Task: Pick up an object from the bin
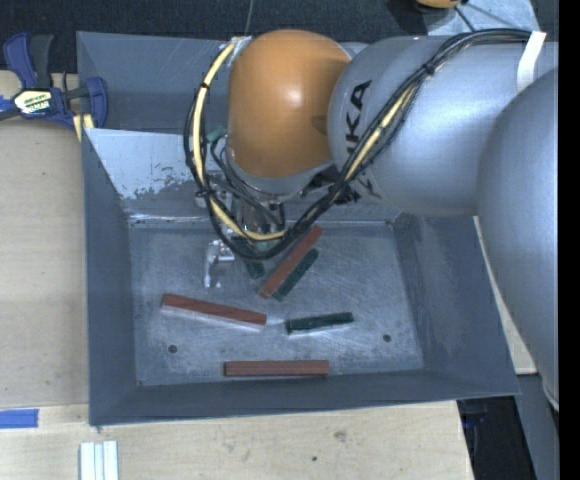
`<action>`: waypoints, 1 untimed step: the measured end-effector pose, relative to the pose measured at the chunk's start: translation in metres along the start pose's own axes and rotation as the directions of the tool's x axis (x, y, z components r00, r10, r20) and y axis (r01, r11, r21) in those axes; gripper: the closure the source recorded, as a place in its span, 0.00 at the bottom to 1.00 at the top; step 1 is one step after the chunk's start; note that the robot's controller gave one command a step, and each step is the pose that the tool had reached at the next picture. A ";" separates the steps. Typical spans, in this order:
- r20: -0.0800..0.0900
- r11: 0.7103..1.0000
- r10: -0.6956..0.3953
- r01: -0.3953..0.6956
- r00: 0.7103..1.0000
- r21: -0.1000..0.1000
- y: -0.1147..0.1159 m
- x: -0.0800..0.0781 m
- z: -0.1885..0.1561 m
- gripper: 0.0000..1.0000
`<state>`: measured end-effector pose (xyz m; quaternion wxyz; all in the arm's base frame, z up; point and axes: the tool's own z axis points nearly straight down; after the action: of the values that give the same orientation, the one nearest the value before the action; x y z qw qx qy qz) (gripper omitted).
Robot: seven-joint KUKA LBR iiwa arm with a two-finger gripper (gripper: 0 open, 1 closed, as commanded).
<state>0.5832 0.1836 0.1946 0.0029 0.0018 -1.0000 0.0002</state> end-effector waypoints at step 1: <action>0.008 1.000 0.004 -0.004 1.000 -0.002 -0.001 -0.002 -0.005 0.00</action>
Offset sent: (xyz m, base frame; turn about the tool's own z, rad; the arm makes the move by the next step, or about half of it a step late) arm -0.0228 -0.0104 -0.0703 0.0163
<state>0.5852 0.1827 0.1995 -0.0013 0.0000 -1.0000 -0.0006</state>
